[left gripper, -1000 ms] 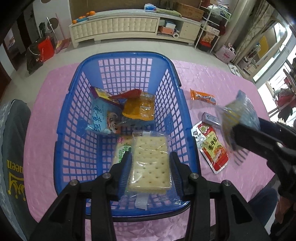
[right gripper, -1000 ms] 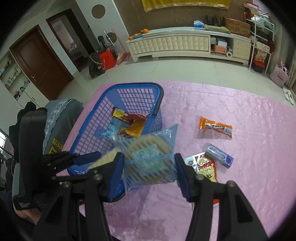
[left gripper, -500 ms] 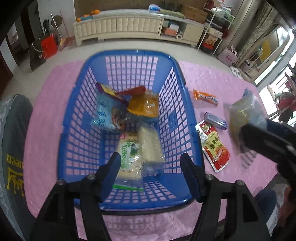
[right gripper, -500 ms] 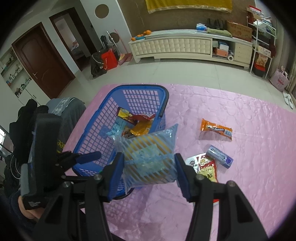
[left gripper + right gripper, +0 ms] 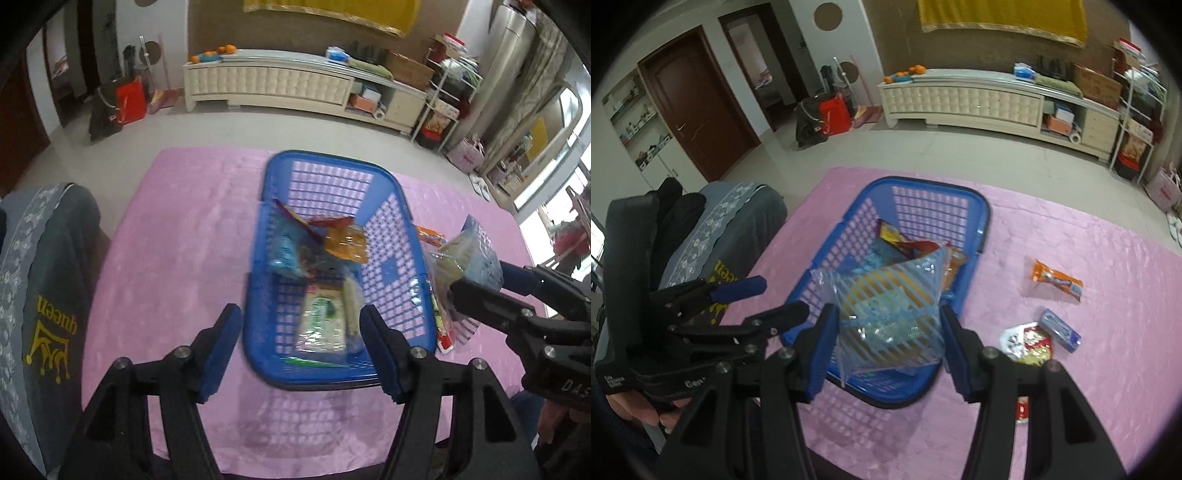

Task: Organize snacks
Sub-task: 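Open both tools over the blue basket to drop the packs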

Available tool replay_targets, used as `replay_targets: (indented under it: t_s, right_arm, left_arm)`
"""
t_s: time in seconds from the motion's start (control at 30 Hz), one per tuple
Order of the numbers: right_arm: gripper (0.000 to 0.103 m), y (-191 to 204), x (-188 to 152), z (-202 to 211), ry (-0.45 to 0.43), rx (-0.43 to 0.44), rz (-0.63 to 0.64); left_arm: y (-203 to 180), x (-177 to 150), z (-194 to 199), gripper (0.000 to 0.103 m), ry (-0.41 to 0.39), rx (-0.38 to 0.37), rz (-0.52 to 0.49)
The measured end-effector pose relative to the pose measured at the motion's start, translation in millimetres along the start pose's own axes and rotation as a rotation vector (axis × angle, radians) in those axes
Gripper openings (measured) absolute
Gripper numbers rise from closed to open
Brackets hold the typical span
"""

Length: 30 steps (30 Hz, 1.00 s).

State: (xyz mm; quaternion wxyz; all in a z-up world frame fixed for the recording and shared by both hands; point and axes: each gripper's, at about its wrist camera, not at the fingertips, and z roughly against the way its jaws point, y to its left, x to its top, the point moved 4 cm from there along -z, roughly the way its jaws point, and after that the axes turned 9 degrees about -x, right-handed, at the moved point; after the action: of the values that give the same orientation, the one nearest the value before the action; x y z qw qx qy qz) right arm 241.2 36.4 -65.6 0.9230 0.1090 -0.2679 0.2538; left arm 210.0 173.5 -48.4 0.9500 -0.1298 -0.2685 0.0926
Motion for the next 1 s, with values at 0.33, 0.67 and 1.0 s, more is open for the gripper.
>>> replay_targets:
  t_s: [0.33, 0.67, 1.0]
  right_arm:
    - [0.06, 32.9, 6.9, -39.9, 0.062, 0.022, 0.039]
    - [0.06, 40.3, 3.6, -93.4, 0.171, 0.003, 0.035]
    - [0.089, 36.5, 4.3, -109.1, 0.183, -0.006, -0.008]
  left_arm:
    - [38.7, -2.6, 6.6, 0.064, -0.007, 0.014, 0.028]
    - [64.9, -3.2, -16.1, 0.064, 0.014, -0.003, 0.055]
    - [82.3, -5.9, -21.7, 0.064, 0.018, -0.007, 0.09]
